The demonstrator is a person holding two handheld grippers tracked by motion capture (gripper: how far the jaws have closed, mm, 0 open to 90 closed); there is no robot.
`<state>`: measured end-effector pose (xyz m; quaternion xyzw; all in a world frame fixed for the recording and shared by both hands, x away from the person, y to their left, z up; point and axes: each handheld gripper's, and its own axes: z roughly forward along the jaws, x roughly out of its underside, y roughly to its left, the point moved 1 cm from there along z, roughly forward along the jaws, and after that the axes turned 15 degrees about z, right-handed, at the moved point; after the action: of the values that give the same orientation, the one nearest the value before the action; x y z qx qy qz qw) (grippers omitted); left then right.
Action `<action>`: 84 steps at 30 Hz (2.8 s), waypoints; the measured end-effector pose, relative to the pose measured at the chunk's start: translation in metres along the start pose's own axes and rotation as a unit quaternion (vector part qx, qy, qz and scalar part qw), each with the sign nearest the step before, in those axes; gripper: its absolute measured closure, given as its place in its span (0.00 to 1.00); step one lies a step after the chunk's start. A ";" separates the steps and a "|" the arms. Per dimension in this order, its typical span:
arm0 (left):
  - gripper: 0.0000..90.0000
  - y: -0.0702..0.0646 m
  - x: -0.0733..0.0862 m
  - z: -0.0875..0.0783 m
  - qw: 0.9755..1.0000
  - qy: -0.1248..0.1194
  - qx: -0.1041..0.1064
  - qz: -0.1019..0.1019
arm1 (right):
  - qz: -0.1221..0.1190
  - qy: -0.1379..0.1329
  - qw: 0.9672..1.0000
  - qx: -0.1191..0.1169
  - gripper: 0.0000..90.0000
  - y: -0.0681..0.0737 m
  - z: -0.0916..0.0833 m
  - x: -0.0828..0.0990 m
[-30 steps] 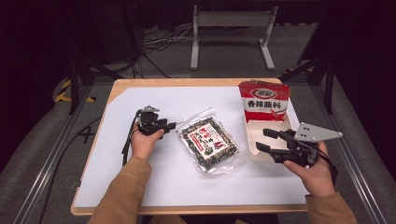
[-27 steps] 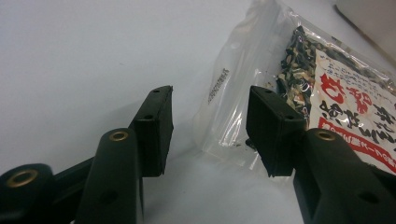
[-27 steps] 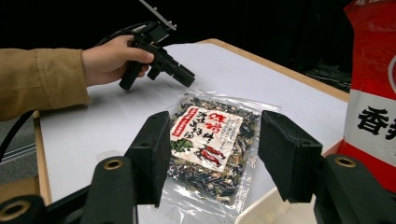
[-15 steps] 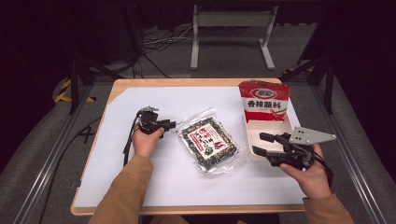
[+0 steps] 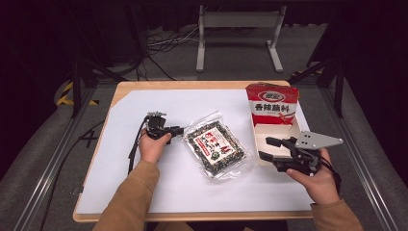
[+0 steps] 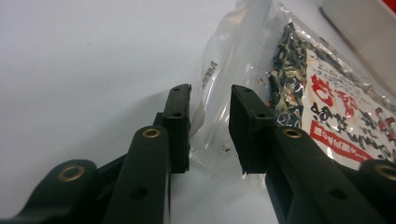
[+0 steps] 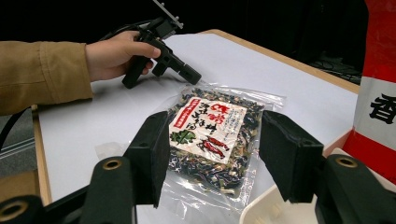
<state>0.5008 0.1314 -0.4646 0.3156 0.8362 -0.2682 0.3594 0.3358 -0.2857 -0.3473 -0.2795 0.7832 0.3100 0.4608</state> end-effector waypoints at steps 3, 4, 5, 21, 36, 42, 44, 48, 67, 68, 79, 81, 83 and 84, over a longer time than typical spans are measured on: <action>0.87 0.000 0.000 0.000 1.000 0.006 -0.018 0.006 | 0.000 0.000 1.000 0.001 0.48 0.000 0.000 0.000; 0.90 0.000 0.000 0.000 1.000 0.007 -0.022 0.003 | 0.000 0.001 1.000 0.002 0.48 0.000 0.000 0.000; 0.93 -0.001 0.000 0.000 1.000 0.009 -0.026 0.003 | 0.000 0.002 1.000 0.002 0.48 0.000 0.000 0.001; 1.00 -0.009 -0.009 -0.024 0.999 -0.014 -0.017 0.036 | -0.001 0.003 1.000 0.004 0.49 0.000 0.002 0.001; 1.00 -0.034 -0.033 -0.081 0.991 -0.116 0.030 0.062 | -0.006 0.004 1.000 -0.007 0.49 0.006 0.009 -0.007; 1.00 -0.052 -0.044 -0.106 0.985 -0.142 0.040 0.093 | -0.011 0.012 1.000 -0.009 0.48 0.009 0.013 -0.016; 1.00 -0.060 -0.048 -0.113 0.982 -0.149 0.042 0.107 | -0.011 0.020 1.000 -0.012 0.48 0.010 0.016 -0.020; 1.00 -0.072 -0.052 -0.121 0.979 -0.157 0.045 0.125 | -0.014 0.018 1.000 -0.003 0.51 0.012 0.018 -0.026; 1.00 -0.142 -0.067 -0.153 0.954 -0.192 0.074 0.220 | -0.021 0.034 0.999 0.007 0.41 -0.011 0.042 -0.060; 1.00 -0.146 -0.067 -0.154 0.953 -0.190 0.068 0.227 | -0.025 0.037 0.999 0.008 0.39 -0.012 0.044 -0.061; 1.00 -0.168 -0.063 -0.164 0.942 -0.199 0.096 0.253 | -0.022 0.055 0.998 -0.002 0.33 -0.018 0.052 -0.061; 1.00 -0.172 -0.060 -0.166 0.939 -0.205 0.101 0.258 | -0.023 0.063 0.998 -0.011 0.32 -0.018 0.053 -0.061; 1.00 -0.175 -0.059 -0.167 0.936 -0.209 0.108 0.262 | -0.029 0.068 0.997 -0.017 0.31 -0.016 0.053 -0.062; 1.00 -0.176 -0.059 -0.167 0.936 -0.210 0.112 0.260 | -0.032 0.070 0.997 -0.020 0.30 -0.015 0.053 -0.063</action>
<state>0.3338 0.1089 -0.2800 0.4970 0.5949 -0.3175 0.5461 0.4021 -0.2462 -0.3146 -0.3347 0.7979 0.2903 0.4087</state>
